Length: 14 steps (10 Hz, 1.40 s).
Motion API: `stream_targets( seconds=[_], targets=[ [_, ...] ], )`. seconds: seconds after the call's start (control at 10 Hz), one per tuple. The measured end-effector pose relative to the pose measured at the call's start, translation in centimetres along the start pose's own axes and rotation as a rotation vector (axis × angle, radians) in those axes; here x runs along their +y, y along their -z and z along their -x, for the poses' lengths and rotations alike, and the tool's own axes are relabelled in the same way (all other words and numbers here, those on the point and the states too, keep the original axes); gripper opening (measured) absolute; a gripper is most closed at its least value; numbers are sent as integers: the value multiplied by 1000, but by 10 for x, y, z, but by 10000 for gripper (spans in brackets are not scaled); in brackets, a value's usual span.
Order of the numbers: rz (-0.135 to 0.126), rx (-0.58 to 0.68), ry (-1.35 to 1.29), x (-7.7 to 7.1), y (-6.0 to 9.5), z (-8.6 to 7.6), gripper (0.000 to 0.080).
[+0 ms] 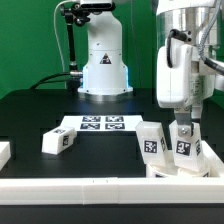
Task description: Assemble stool
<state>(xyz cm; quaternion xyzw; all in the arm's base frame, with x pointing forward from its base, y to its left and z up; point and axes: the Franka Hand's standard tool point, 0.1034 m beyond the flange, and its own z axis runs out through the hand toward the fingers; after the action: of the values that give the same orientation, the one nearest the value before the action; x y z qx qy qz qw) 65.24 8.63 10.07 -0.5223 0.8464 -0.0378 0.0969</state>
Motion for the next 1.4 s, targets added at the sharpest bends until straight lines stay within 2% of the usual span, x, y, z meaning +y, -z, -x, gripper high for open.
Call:
stream_targets(
  seconds=[0.1,0.3,0.6,0.7,0.9,1.2,1.4],
  targets=[
    [-7,-12,12,-3,8,3,631],
    [-23,-28,56,-7,20,5,645],
    [-23,-21,178,-7,18,4,649],
    [4,0,329,-7,17,1,649],
    [6,42,660,-9,17,2,649],
    [24,55,1063,-6,16,3,649],
    [27,59,1180,-7,16,1,649]
  ],
)
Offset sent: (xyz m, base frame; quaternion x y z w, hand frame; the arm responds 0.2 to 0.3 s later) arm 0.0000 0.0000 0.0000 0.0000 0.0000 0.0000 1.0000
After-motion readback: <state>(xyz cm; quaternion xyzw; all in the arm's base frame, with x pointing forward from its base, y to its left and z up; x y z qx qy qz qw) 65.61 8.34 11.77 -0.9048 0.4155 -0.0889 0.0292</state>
